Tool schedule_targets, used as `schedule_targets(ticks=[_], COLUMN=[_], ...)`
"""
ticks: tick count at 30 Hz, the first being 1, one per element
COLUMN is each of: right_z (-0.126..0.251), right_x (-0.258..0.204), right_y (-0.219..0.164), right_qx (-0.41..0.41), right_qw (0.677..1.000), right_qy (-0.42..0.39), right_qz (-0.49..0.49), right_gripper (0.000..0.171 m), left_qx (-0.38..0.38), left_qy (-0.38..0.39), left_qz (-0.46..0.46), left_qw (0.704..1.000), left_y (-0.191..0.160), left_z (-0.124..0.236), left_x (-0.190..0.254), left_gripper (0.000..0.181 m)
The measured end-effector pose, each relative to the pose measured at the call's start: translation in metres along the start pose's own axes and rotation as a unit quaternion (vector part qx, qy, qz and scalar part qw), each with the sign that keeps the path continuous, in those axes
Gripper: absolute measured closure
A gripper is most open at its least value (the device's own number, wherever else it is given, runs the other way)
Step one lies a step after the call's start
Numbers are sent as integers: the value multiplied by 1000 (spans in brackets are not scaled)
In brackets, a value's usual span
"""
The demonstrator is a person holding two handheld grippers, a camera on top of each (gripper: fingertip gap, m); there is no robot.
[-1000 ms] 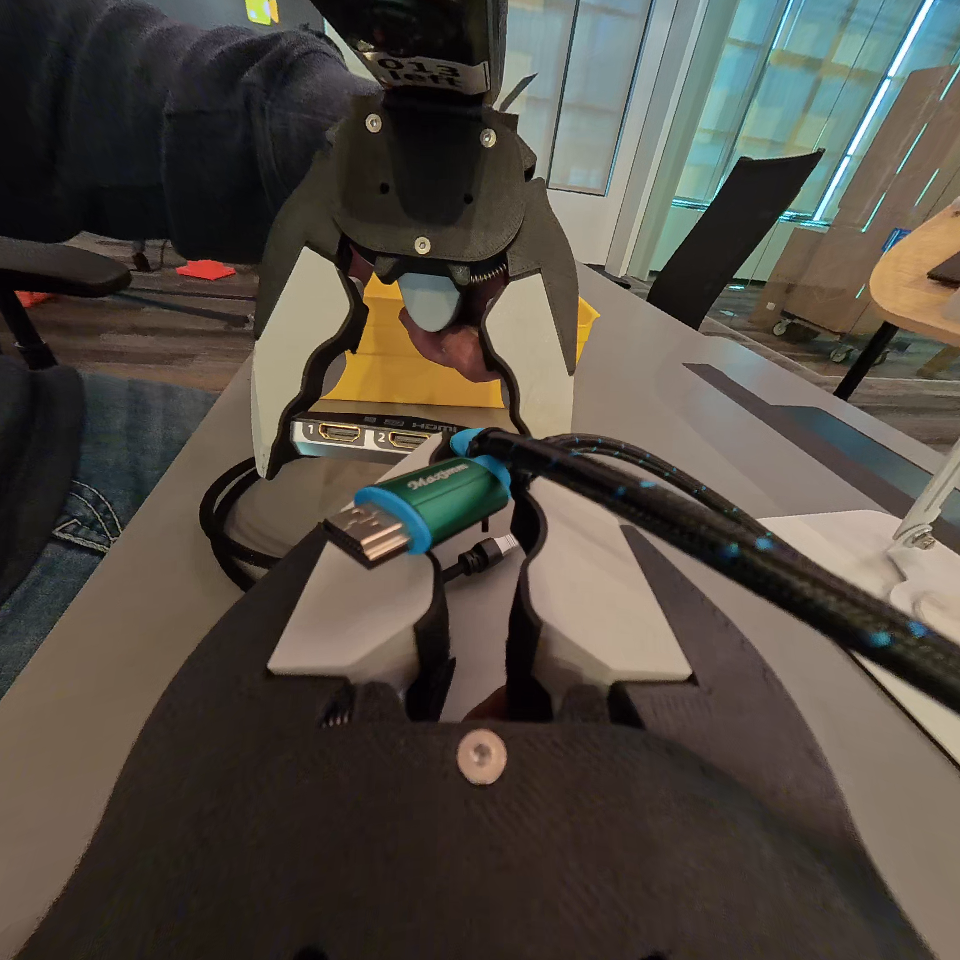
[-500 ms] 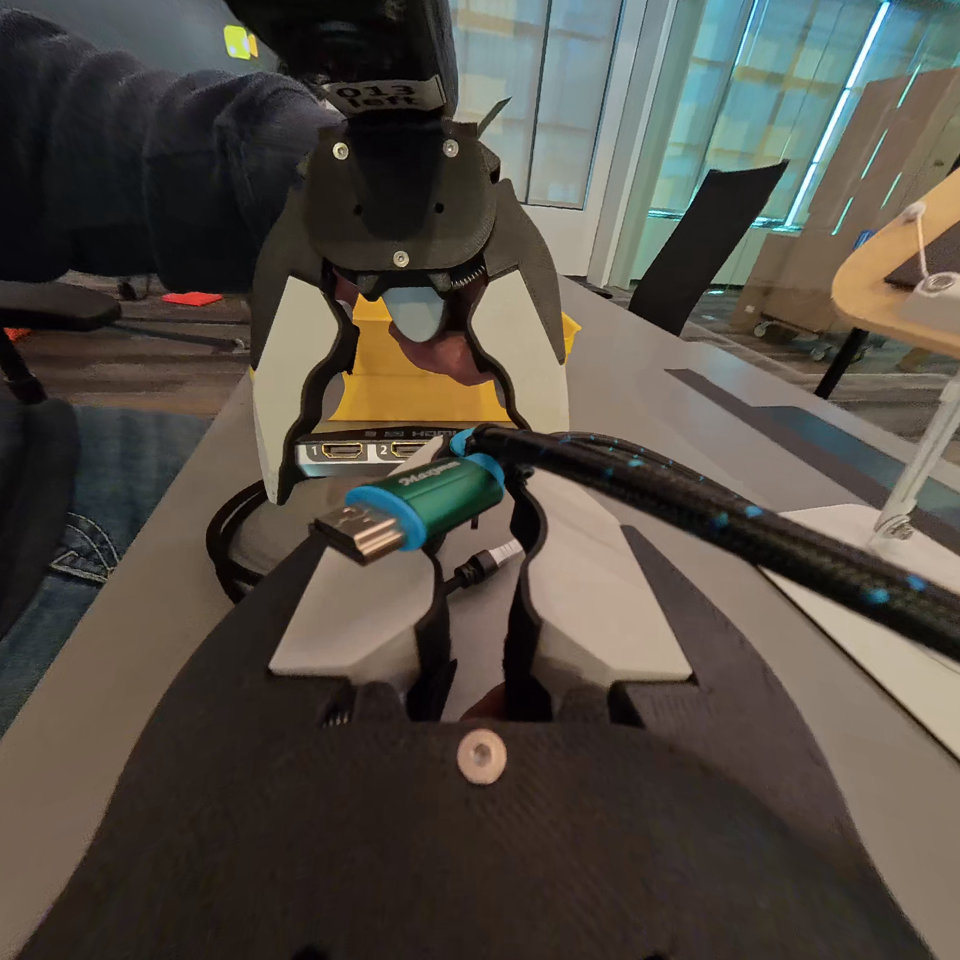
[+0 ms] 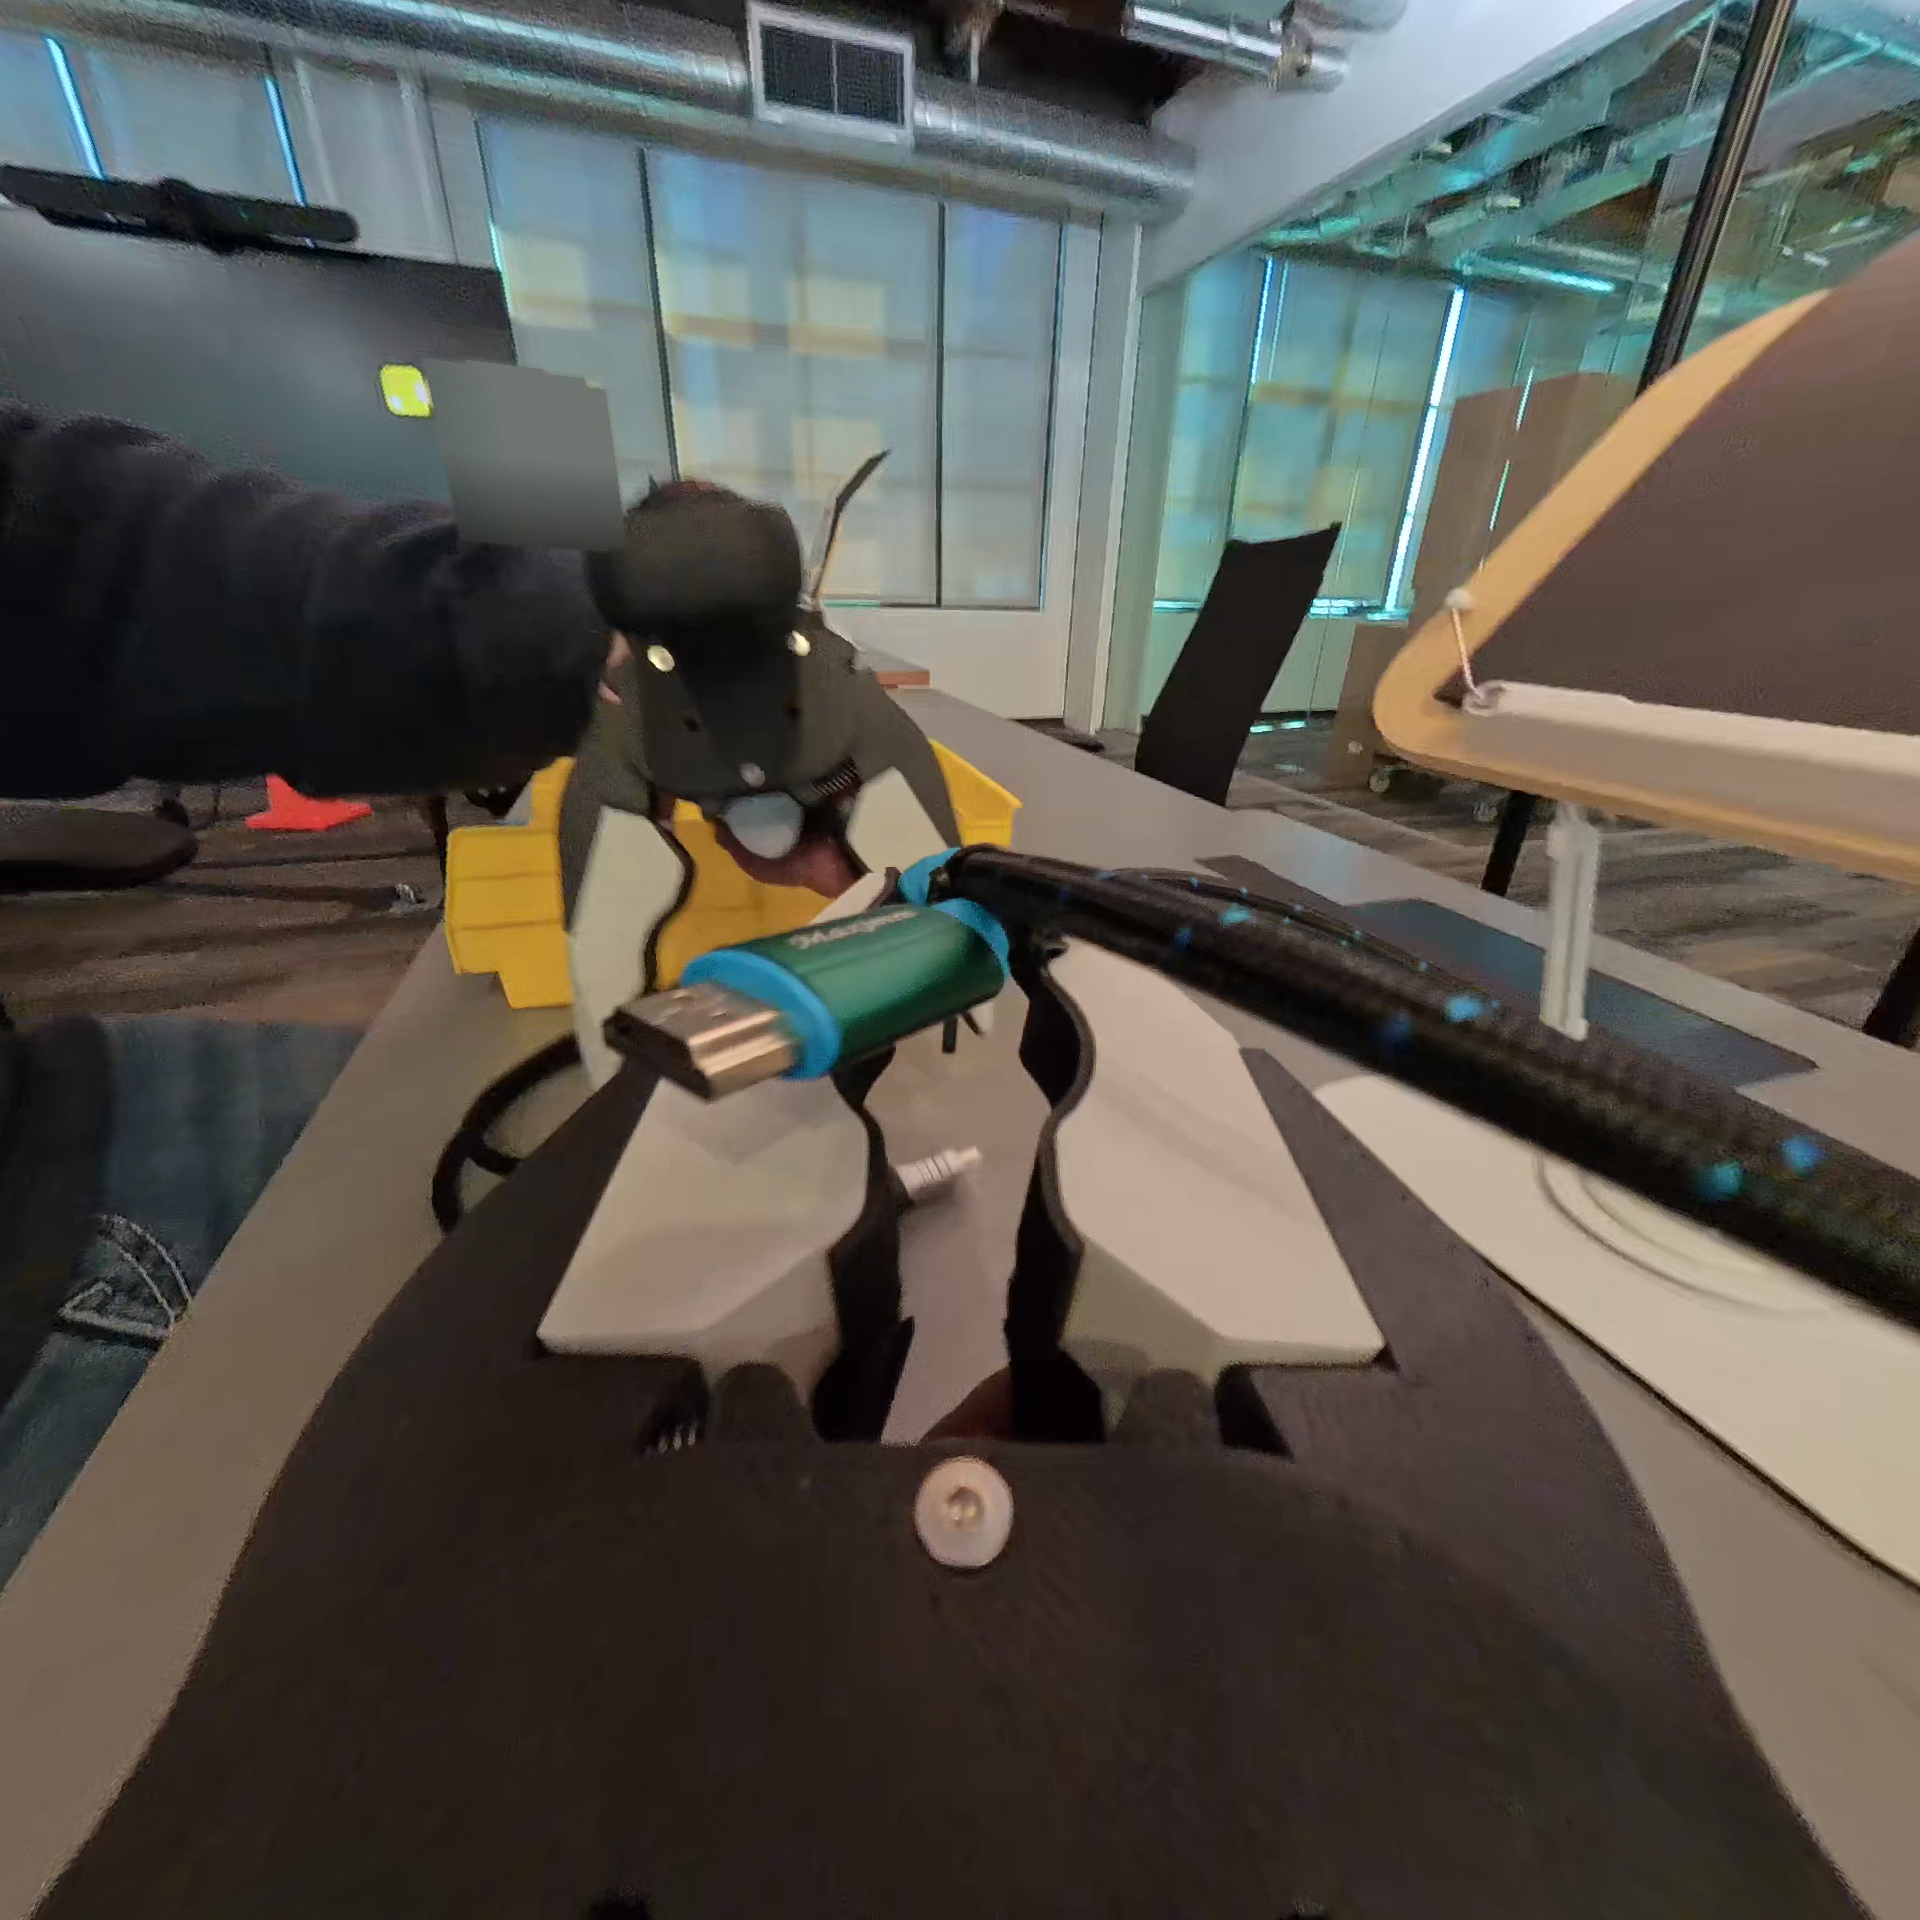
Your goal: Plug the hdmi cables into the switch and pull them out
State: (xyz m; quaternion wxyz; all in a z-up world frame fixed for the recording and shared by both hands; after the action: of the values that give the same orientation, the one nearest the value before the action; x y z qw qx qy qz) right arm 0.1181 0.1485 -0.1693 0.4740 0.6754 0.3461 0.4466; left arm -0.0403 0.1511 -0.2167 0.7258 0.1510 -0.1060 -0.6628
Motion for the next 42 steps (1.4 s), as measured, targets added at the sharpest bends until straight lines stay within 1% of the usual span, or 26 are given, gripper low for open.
schedule_targets(ticks=[1, 3, 6, 8, 11, 14, 17, 20, 23, 26, 29, 31, 34, 36, 38, 40, 41, 42], right_z=[5, 2, -8, -11, -13, -11, -5, 10, 35, 70, 115, 151, 205, 235, 258, 272, 277, 280], right_x=[4, 5, -4, -10, -13, -21, -29, -27, -20, -13, -8, -1, 9, 13, 16, 20, 21, 21], right_y=[-2, -7, -10, -14, -18, 0, 35, 66, 90, 101, 111, 111, 98, 77, 54, 35, 25, 17], right_qx=[-5, -11, -32, -56, -112, -154, -176, -197, -206, -238, -242, -238, -238, -260, -285, -304, -321, -345], right_qw=[1000, 1000, 999, 998, 993, 987, 982, 976, 973, 965, 963, 962, 955, 943, 930, 917, 908, 899], right_qy=[-1, 10, 29, 41, 36, 34, 42, 33, 20, -19, -74, -120, -176, -191, -195, -206, -207, -205], right_qz=[-3, -21, -13, -12, -4, 26, 60, 90, 100, 112, 88, 56, -15, -76, -127, -158, -169, -178], right_gripper=[155, 155, 154, 155, 154, 154, 154, 154, 155, 154, 155, 155, 154, 154, 154, 154, 146, 129], left_qx=[22, 23, 23, 29, 24, 22, 35, 44, 46, 51, 55, 55, 54, 51, 50, 49, 47, 45], left_qy=[-16, 3, 20, 18, 32, 41, 50, 54, 62, 65, 67, 66, 65, 67, 66, 64, 65, 65], left_qz=[13, -6, -6, -1, -5, -6, -2, -1, -6, -9, -8, -6, -6, -8, -11, -14, -15, -17], left_qw=[1000, 1000, 1000, 999, 999, 999, 998, 998, 997, 997, 996, 996, 996, 996, 997, 997, 997, 997], left_y=[-1, 5, 9, 8, 5, 0, -2, -3, -4, -5, -8, -10, -9, -8, -5, -2, -1, 0], left_z=[3, 8, 10, 11, 13, 16, 21, 24, 26, 29, 29, 29, 28, 27, 27, 26, 25, 24], left_x=[4, 10, 4, 5, 9, 13, 15, 18, 23, 29, 34, 35, 37, 37, 38, 39, 39, 39], left_gripper=[64, 63, 63, 63, 63, 63, 63, 63, 63, 63, 63, 63, 63, 63, 63, 63, 63, 63])
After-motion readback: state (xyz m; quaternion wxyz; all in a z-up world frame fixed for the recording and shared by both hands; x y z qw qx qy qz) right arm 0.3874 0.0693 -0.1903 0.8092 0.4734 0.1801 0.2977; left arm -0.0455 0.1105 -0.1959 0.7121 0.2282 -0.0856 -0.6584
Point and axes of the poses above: each gripper's, where its closed fingertips meet, z back along the fingers, y out of its top, x = y × z across the jaws, the point moved 6 cm from there along z, back along the fingers, and after that the axes turned 15 degrees about z, right-handed, at the moved point
